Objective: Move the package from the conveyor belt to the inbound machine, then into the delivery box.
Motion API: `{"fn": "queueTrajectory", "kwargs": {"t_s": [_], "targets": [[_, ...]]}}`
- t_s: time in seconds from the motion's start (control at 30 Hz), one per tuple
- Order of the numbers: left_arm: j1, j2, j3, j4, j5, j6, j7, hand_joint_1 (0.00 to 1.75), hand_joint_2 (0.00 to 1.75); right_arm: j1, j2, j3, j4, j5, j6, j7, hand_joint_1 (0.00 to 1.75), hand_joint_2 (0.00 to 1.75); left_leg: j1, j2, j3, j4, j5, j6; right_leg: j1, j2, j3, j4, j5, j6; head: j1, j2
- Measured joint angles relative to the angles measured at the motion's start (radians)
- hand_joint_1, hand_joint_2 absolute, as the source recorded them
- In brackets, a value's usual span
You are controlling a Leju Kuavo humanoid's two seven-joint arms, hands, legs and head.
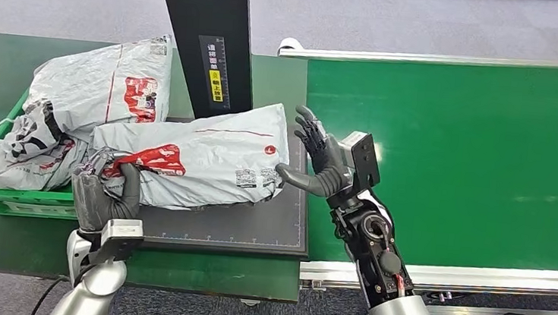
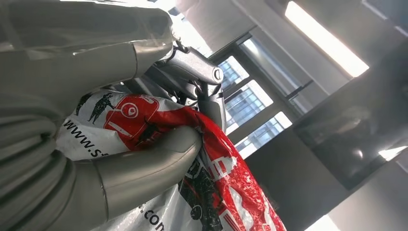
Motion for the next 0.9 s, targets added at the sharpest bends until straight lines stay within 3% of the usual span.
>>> {"fn": "queueTrajectory", "kwargs": {"t_s": [0.1,0.2,0.37,0.47,0.6,0.9], "targets": [[0.0,0.002,0.005,-0.008,-0.09,0.022,0.003,1.75,1.75,0.0,-0.006,0.015,0.005,-0.019,-0.009,0.0,0.0,1.75,0.0,0.0,0.0,0.0,0.0,0.0,0.0,0.0,0.0,0.0,0.0,0.0,0.0,0.0],[-0.013,-0.006,0.056,-0.03,-0.307,0.027,0.003,1.75,1.75,0.001,-0.015,0.03,0.009,-0.032,-0.015,0.001,0.0,1.75,0.0,0.0,0.0,0.0,0.0,0.0,0.0,0.0,-0.001,0.0,0.0,0.0,0.0,0.0],[-0.142,-0.009,0.27,-0.035,-0.619,0.027,0.023,1.75,1.75,0.011,-0.022,0.048,0.015,-0.104,-0.033,0.026,0.0,1.75,0.001,0.0,0.0,0.0,0.001,-0.001,0.001,0.0,-0.001,0.001,0.0,0.0,0.0,0.0],[-0.232,0.021,0.389,0.014,-0.761,0.027,0.161,1.75,1.75,0.017,-0.026,0.062,0.016,-0.123,-0.049,0.034,0.0,1.75,0.001,0.001,0.001,0.0,0.001,-0.001,0.001,0.0,-0.001,0.001,0.0,-0.001,0.0,0.0],[-0.315,0.095,0.453,0.118,-0.817,0.027,0.325,1.75,1.75,0.023,-0.035,0.085,0.016,-0.12,-0.045,0.034,0.0,1.75,0.001,0.001,0.001,0.0,0.002,-0.001,0.001,0.0,-0.001,0.002,0.0,-0.001,0.0,0.0],[-0.396,0.189,0.54,0.243,-0.885,0.027,0.401,1.75,1.75,0.023,-0.043,0.127,0.02,-0.097,-0.034,0.033,0.0,1.75,0.001,0.001,0.0,0.0,0.001,-0.001,0.001,0.0,-0.001,0.001,0.0,-0.001,0.0,0.0]]}}
